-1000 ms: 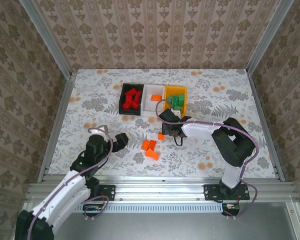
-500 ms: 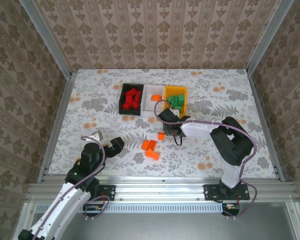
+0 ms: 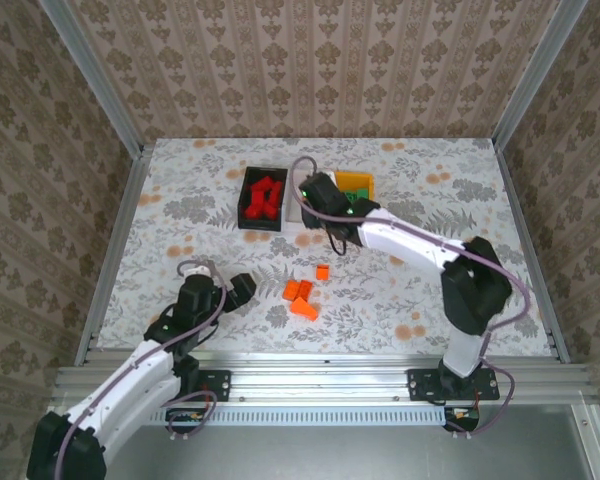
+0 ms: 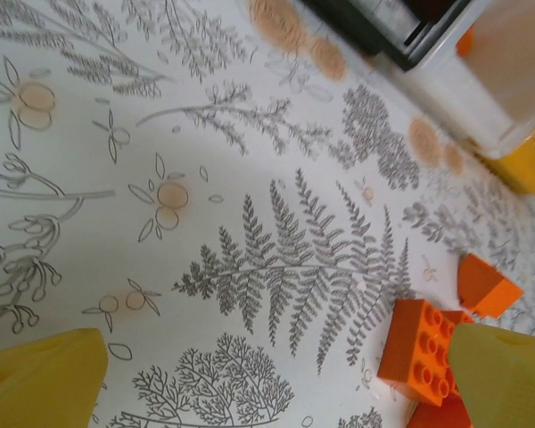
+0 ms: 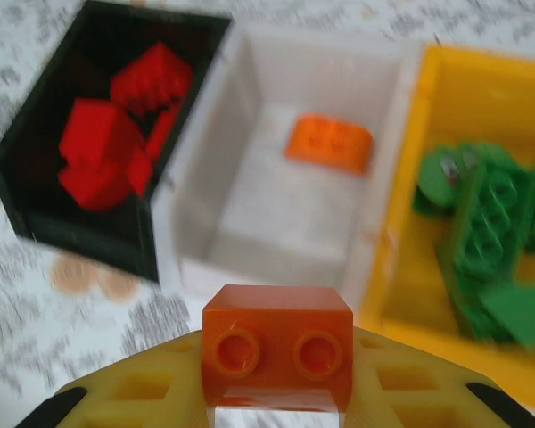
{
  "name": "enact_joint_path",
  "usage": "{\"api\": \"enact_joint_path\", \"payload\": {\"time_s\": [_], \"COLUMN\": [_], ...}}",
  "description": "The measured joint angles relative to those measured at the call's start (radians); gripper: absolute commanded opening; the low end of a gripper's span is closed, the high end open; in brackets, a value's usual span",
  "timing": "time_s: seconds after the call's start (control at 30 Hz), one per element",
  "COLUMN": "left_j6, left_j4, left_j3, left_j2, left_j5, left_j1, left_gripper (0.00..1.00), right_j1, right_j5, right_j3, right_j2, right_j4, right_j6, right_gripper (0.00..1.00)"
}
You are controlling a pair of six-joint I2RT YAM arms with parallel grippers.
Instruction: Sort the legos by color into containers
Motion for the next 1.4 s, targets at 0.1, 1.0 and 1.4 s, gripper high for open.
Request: {"api": "enact_joint_path", "payload": {"time_s": [0.1,1.0,1.4], "left_j6": [-0.003,0.024,0.066], "left_j4": [0.007,0.088,0.178], "left_j3": [0.036,0.194,0.247], "left_j2": [0.057,0.311,0.565], "left_j5": [0.007,0.001,0.009], "left_j1": [-0.013,-0.105,-0.252], "left_gripper": [1.00,1.00,1.00], "right_j1": [-0.036,0.008,0.099], "right_j5": [-0.014,-0.012,-0.122], "right_j3": [0.150,-0.027,-0.422], "right_j2": [0.139,-0.018,-0.108], "right_j4": [-0.022,-0.103,-0.022], "right_j6": [-0.025,-0.037,0.245], "right_gripper": [0.34,0.64,0.68]}}
